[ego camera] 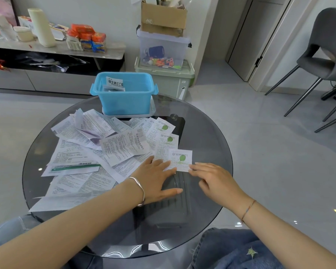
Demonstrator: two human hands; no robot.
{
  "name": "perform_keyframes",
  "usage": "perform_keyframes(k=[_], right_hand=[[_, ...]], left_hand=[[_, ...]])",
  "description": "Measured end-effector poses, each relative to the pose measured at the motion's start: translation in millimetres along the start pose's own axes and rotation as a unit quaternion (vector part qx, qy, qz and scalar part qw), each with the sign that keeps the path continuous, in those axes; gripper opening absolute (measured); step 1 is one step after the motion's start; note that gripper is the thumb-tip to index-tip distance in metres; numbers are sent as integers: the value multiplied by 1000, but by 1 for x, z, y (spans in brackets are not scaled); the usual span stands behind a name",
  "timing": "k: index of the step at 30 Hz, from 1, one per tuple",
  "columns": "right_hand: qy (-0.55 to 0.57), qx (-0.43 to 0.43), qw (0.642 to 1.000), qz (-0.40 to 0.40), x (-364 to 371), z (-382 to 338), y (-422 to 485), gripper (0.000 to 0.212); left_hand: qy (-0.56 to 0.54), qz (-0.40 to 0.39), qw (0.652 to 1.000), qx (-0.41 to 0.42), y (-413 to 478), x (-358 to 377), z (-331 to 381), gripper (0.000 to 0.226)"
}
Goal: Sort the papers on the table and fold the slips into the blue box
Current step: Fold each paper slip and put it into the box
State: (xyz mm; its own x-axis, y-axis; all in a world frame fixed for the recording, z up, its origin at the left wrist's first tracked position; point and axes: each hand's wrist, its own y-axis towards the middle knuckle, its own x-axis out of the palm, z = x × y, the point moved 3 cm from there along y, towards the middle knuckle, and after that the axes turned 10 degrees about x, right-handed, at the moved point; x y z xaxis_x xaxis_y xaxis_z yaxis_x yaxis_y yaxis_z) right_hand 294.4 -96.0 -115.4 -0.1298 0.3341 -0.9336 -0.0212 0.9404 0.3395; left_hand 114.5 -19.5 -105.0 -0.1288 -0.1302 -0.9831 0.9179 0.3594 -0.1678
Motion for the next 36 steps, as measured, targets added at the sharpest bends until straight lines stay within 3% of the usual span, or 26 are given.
perform_keyframes(k=[4, 12, 16, 20, 22, 24, 27, 29, 32, 36], right_hand=[[5, -11, 1000, 0, 1, 1, -1, 37], [-20, -84, 996, 29, 0, 5, 13, 23], [-29, -97, 994, 38, 7, 2, 25, 10], [-68, -127, 988, 50, 10, -2, 32, 20], [-67, -123, 990, 30, 12, -2, 33, 45], [-55, -107, 993, 22, 12, -2, 37, 46], [31, -57, 998, 2, 8, 1, 40, 17], [93, -2, 995, -46, 7, 6, 37, 17], [197, 123, 965, -124, 6, 15, 35, 13], [324, 219, 915, -103, 10, 14, 39, 12]], left_hand=[[-36, 0, 999, 15, -12, 0, -7, 104], [-32, 3, 999, 21, -17, 4, -11, 108], [-46, 12, 999, 23, -16, 4, -9, 93], [-65, 20, 998, 16, -11, 1, -10, 85], [-83, 25, 996, 9, -8, 2, -11, 88], [-91, 38, 995, 6, -6, 1, -11, 91], [-135, 56, 989, 1, -6, -3, -10, 83], [-151, 57, 987, 7, -8, -4, -10, 86], [-141, 43, 989, 19, -10, 0, -12, 98], [-174, 59, 983, 1, -9, -1, -16, 90]])
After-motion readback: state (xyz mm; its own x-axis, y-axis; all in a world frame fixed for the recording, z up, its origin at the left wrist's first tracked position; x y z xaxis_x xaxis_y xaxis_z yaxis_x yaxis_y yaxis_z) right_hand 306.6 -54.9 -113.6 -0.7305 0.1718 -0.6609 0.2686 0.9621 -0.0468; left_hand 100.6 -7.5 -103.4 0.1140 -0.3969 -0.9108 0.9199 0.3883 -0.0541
